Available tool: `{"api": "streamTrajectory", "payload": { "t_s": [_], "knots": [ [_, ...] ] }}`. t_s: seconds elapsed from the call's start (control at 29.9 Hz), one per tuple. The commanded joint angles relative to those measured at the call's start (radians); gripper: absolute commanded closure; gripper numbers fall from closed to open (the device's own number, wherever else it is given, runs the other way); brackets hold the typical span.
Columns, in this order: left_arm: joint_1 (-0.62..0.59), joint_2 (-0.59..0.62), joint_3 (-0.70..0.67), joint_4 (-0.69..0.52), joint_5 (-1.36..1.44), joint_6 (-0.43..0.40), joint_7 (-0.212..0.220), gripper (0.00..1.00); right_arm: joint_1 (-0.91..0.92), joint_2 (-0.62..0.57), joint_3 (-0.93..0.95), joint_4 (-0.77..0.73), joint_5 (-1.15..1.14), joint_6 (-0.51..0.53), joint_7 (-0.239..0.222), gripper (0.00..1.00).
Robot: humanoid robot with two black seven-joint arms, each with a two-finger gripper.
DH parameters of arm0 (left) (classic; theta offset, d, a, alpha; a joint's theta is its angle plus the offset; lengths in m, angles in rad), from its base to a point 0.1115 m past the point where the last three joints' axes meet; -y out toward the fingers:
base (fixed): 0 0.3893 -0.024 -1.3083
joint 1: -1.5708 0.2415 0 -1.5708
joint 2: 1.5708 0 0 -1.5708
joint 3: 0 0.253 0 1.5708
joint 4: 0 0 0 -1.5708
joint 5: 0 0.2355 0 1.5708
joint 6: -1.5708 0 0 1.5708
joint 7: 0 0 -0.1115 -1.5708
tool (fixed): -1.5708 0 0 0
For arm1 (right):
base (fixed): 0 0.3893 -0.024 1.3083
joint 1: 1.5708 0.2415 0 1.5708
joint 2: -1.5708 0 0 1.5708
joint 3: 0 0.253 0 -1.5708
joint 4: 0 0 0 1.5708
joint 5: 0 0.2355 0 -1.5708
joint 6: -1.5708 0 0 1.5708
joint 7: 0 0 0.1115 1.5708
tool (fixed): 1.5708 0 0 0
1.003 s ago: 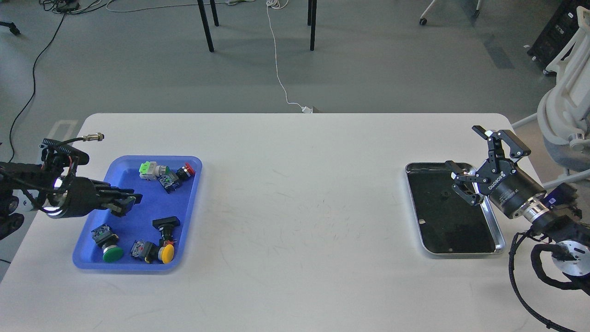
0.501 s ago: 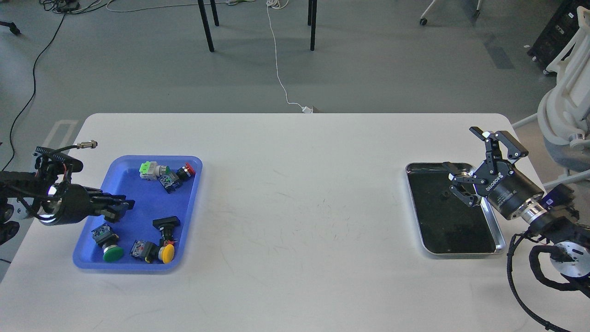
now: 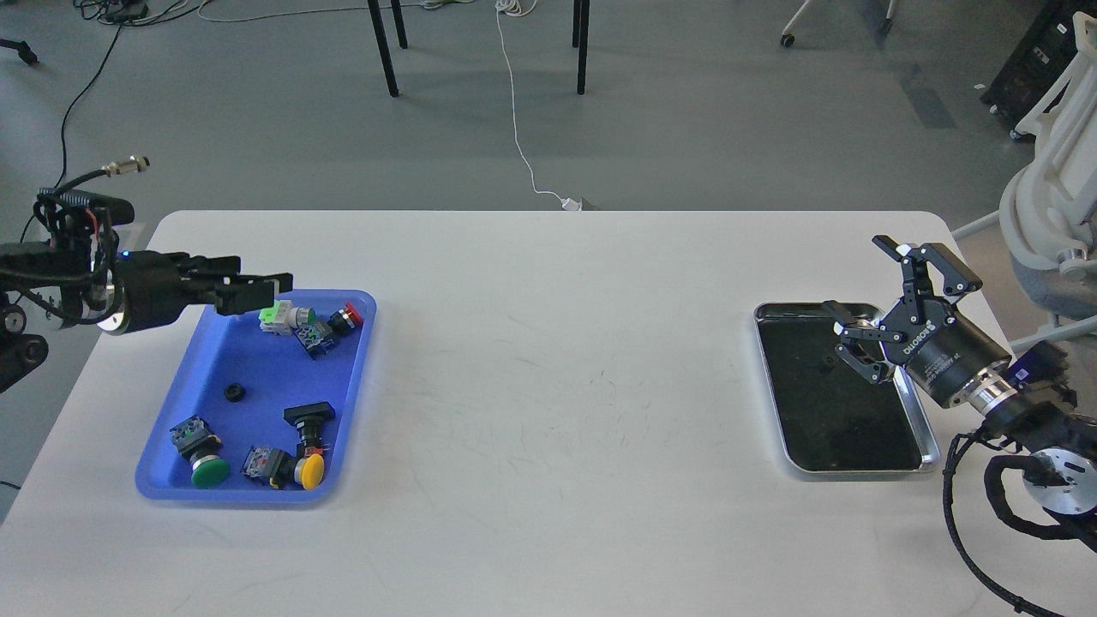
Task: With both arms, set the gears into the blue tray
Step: 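Open the left gripper to drop the part into the blue tray, then raise the left arm back and move the right gripper toward the metal tray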
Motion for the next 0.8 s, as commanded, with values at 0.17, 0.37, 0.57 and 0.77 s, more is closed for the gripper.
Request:
{"api": "streamTrajectory", "payload": {
  "t_s": [0.17,0.37,0.57,0.77],
  "knots": [
    [0.025,-0.107,-0.084,-0.200,-0.826,0.091,0.000,0.02,0.006,-0.001,0.000,0.000,0.000,0.000,0.000,0.02],
    [0.194,-0.296,-0.323,-0.202,-0.943,0.099,0.002,0.02,0.016,-0.049,-0.009,0.001,-0.006,0.000,0.000,0.02],
    [0.331,-0.432,-0.443,-0.199,-0.943,0.093,0.128,0.02,0.091,-0.144,-0.015,0.030,-0.268,0.000,0.000,0.01],
    [0.342,-0.439,-0.442,-0.191,-0.940,0.088,0.126,0.02,0.265,-0.245,-0.078,0.060,-0.818,0.000,0.000,0.01]
  ]
}}
